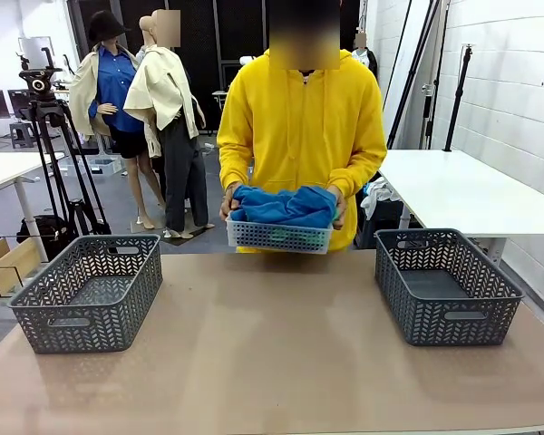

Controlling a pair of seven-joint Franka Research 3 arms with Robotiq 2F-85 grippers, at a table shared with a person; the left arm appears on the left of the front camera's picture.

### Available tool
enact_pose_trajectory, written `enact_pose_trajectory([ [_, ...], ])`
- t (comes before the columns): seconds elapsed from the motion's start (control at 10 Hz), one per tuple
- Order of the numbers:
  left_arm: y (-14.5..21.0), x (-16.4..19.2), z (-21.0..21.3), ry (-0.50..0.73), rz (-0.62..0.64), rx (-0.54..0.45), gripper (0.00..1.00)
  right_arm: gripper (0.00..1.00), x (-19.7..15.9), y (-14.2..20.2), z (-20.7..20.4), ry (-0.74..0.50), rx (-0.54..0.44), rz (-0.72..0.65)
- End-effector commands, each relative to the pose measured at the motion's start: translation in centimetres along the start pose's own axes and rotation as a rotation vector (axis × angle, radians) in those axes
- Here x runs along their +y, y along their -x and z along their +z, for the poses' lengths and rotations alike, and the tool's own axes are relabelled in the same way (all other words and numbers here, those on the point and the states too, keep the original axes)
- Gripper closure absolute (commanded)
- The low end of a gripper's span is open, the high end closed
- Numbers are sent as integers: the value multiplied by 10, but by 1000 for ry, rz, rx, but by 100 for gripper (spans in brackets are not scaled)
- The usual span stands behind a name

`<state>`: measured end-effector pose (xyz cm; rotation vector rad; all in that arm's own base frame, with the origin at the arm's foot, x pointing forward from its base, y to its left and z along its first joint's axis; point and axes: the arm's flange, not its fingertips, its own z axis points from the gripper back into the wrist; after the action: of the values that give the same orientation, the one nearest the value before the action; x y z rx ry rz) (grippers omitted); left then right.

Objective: Sort the tops and bottoms.
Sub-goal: Lift clothes from the center of the table with your left hand.

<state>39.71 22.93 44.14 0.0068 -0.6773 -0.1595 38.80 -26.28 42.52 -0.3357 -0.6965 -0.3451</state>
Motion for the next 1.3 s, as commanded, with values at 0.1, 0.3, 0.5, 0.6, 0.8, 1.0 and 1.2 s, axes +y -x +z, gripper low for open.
enact_pose_trajectory([
  [0.1,2,3,-3,7,5,-2,0,0,-1,1,0,0,8,11],
  [0.3,2,3,-3,7,5,-2,0,0,-1,1,0,0,8,11],
  [0.5,2,3,-3,7,5,-2,0,0,-1,1,0,0,8,11],
  [0.6,2,3,-3,7,5,-2,0,0,-1,1,0,0,8,11],
  [0.8,2,3,-3,7,5,-2,0,0,-1,1,0,0,8,11],
  [1.0,2,3,-3,7,5,-2,0,0,-1,1,0,0,8,11],
  [1.2,2,3,-3,7,5,-2,0,0,-1,1,0,0,8,11],
])
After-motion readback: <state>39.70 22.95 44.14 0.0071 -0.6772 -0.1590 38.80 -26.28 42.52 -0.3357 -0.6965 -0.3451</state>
